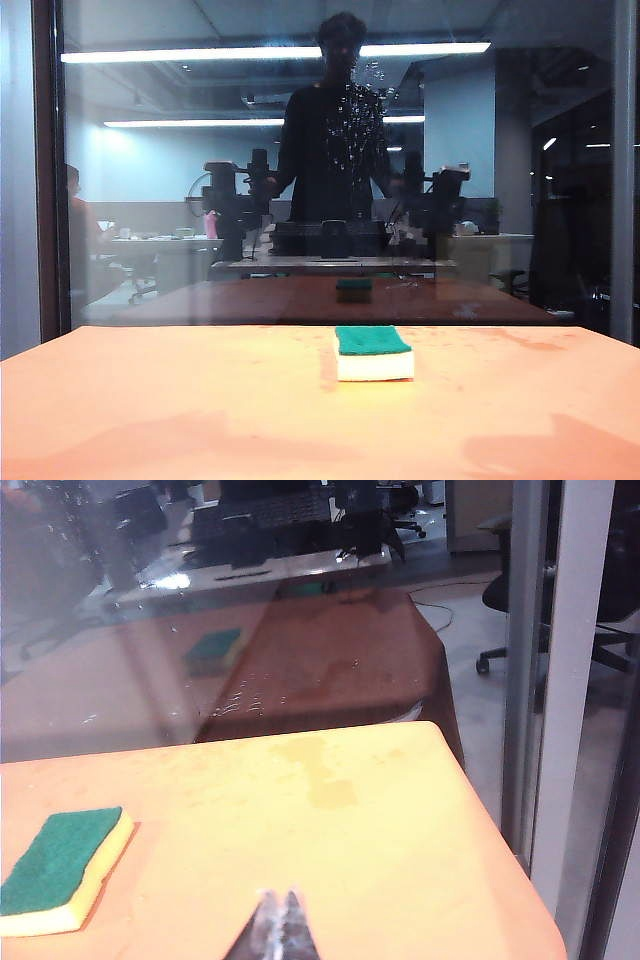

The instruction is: Pick up the sponge from the table, wipe the water off the glass, and finally place the sponge back on the table.

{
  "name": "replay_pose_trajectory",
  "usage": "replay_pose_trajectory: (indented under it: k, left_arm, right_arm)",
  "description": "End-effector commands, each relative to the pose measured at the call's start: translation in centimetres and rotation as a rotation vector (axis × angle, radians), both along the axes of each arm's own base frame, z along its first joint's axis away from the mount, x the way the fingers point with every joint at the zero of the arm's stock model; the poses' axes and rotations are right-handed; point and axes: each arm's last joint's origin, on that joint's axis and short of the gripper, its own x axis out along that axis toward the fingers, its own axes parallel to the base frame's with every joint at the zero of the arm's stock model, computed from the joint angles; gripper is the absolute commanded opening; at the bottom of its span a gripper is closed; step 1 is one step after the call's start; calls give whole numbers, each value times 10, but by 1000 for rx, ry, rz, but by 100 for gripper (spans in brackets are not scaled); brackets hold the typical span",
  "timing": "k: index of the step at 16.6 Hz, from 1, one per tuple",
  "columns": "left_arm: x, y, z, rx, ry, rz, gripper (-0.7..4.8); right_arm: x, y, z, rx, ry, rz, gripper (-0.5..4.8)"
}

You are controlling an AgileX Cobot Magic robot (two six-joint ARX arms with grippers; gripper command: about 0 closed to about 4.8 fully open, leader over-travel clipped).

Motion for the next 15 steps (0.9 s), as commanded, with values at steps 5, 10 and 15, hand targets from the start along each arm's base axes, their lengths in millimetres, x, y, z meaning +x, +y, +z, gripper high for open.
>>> replay_pose_trajectory:
  k: [5, 10, 15]
  left_arm:
    - [0, 0, 2, 0, -8, 3, 79]
    - [0, 0, 2, 0, -8, 3, 79]
    - [0, 0, 2, 0, -8, 3, 79]
  right_arm:
    - [0, 0, 0, -1, -9, -4, -5]
    - [0, 0, 0, -1, -9, -4, -5]
    - [0, 0, 2, -1, -31, -4, -5]
